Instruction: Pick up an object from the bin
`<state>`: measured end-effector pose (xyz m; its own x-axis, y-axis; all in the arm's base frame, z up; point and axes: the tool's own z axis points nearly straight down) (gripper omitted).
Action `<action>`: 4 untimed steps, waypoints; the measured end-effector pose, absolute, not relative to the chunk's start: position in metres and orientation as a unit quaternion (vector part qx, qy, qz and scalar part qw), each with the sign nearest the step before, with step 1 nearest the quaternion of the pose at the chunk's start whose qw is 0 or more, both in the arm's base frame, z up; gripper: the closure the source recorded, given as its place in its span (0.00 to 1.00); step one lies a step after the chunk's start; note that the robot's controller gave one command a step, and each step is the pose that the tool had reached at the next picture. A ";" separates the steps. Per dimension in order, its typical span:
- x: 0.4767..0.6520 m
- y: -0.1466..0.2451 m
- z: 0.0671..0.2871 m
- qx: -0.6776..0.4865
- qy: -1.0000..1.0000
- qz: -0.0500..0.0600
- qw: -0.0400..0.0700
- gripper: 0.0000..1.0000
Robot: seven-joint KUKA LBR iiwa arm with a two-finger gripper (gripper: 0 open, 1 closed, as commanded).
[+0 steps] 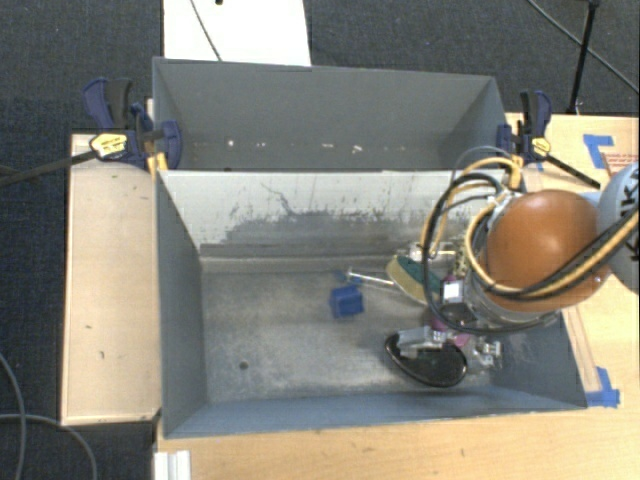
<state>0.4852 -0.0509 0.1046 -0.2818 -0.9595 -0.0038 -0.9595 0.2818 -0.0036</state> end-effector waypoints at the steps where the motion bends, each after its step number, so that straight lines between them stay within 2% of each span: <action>1: 0.482 -0.047 0.071 -0.752 0.660 0.002 0.002 0.00; 2: 0.482 -0.045 0.072 -0.750 0.661 0.003 0.003 0.00; 3: 0.482 -0.046 0.074 -0.749 0.662 0.003 0.001 1.00; 4: 0.484 -0.046 0.153 -0.748 0.664 -0.002 0.003 1.00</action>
Offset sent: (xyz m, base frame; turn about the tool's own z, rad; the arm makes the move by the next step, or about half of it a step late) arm -0.0034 0.0001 -0.0346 -0.4142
